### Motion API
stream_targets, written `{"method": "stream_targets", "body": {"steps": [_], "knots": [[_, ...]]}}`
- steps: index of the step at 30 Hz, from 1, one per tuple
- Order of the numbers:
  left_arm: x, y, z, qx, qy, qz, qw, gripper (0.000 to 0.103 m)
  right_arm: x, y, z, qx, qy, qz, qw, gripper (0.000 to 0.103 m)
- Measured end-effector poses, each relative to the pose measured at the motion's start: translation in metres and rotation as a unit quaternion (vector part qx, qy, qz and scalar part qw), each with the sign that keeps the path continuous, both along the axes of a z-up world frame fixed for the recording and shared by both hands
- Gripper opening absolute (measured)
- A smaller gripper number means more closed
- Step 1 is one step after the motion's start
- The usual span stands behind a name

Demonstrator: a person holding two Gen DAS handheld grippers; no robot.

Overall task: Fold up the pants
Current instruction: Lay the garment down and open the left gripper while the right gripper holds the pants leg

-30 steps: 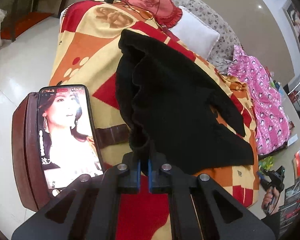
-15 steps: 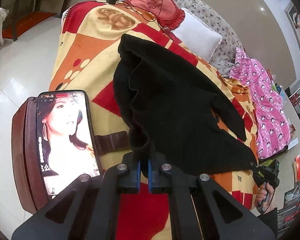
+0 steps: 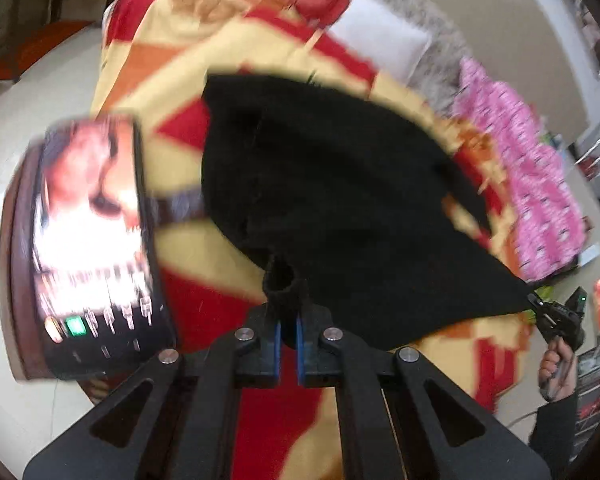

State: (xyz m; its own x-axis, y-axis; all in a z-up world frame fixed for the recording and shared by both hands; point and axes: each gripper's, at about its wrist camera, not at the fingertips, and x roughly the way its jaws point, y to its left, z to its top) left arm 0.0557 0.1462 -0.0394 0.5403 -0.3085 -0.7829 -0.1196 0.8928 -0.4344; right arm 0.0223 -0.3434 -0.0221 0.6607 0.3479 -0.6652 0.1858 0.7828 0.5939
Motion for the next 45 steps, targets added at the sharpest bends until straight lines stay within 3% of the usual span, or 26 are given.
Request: {"method": "stream_targets", "body": {"steps": [3, 6, 8, 11, 12, 14, 15, 16, 17, 18, 19, 21, 23, 25, 27, 30, 35, 39, 43, 45], "knots": [[-0.006, 0.001, 0.009, 0.011, -0.021, 0.007, 0.9997, 0.003, -0.006, -0.004, -0.027, 0.009, 0.026, -0.004, 1.0, 0.003], [-0.017, -0.003, 0.031, 0.036, -0.065, 0.014, 0.9972, 0.003, -0.012, -0.005, -0.015, 0.021, -0.004, 0.001, 1.0, 0.003], [-0.019, -0.007, 0.03, 0.048, -0.071, 0.02, 0.9961, 0.003, -0.013, 0.0, -0.005, 0.01, -0.019, 0.007, 1.0, 0.004], [-0.011, -0.016, 0.002, 0.081, -0.029, 0.012, 0.9962, 0.005, 0.001, 0.0, -0.009, -0.083, 0.032, -0.014, 0.996, 0.01], [-0.013, -0.016, 0.0, 0.082, -0.032, 0.014, 0.996, 0.011, 0.003, -0.003, -0.007, -0.125, 0.052, -0.036, 0.99, 0.011], [-0.018, -0.013, 0.006, 0.12, -0.042, 0.033, 0.9913, 0.024, 0.005, -0.006, 0.004, -0.154, 0.051, -0.062, 0.985, 0.012], [-0.02, -0.009, 0.012, 0.137, -0.05, 0.053, 0.9878, 0.031, 0.007, -0.007, 0.017, -0.162, 0.038, -0.072, 0.983, 0.02], [-0.021, -0.006, 0.019, 0.154, -0.065, 0.073, 0.9832, 0.031, 0.007, -0.008, 0.024, -0.165, 0.027, -0.076, 0.983, 0.026], [-0.023, -0.007, 0.026, 0.162, -0.081, 0.08, 0.9802, 0.031, 0.011, -0.005, 0.036, -0.162, 0.007, -0.077, 0.984, 0.04], [-0.024, -0.008, 0.036, 0.167, -0.102, 0.087, 0.9768, 0.031, 0.015, -0.001, 0.042, -0.156, -0.008, -0.073, 0.985, 0.05], [-0.025, -0.012, 0.047, 0.169, -0.127, 0.09, 0.9734, 0.031, 0.023, 0.005, 0.048, -0.139, -0.024, -0.059, 0.988, 0.054], [-0.029, -0.024, 0.062, 0.165, -0.167, 0.075, 0.9692, 0.032, 0.048, 0.019, 0.052, -0.069, -0.043, -0.013, 0.997, 0.055], [-0.029, -0.046, 0.069, 0.155, -0.198, 0.031, 0.9674, 0.039, 0.079, 0.03, 0.043, 0.011, -0.04, 0.02, 0.999, 0.055], [-0.023, -0.068, 0.06, 0.149, -0.193, -0.022, 0.9696, 0.041, 0.102, 0.041, 0.028, 0.07, -0.02, 0.027, 0.997, 0.055], [-0.013, -0.089, 0.039, 0.172, -0.167, -0.059, 0.9692, 0.041, 0.126, 0.049, 0.009, 0.105, 0.015, 0.024, 0.994, 0.055], [0.001, -0.096, 0.002, 0.196, -0.114, -0.077, 0.9709, 0.042, 0.143, 0.054, -0.017, 0.119, 0.057, 0.004, 0.991, 0.055], [-0.006, -0.09, -0.003, 0.178, -0.133, -0.067, 0.9728, 0.048, 0.147, 0.055, -0.03, 0.144, 0.049, -0.001, 0.988, 0.054], [-0.009, -0.093, -0.006, 0.191, -0.139, -0.068, 0.9694, 0.051, 0.145, 0.061, -0.039, 0.171, 0.037, 0.028, 0.984, 0.055], [-0.005, -0.101, -0.007, 0.194, -0.139, -0.069, 0.9686, 0.052, 0.148, 0.05, -0.044, 0.208, 0.016, -0.025, 0.978, 0.051], [-0.003, -0.103, -0.008, 0.195, -0.139, -0.069, 0.9683, 0.052, 0.149, 0.056, -0.04, 0.178, 0.018, -0.006, 0.984, 0.049]]}}
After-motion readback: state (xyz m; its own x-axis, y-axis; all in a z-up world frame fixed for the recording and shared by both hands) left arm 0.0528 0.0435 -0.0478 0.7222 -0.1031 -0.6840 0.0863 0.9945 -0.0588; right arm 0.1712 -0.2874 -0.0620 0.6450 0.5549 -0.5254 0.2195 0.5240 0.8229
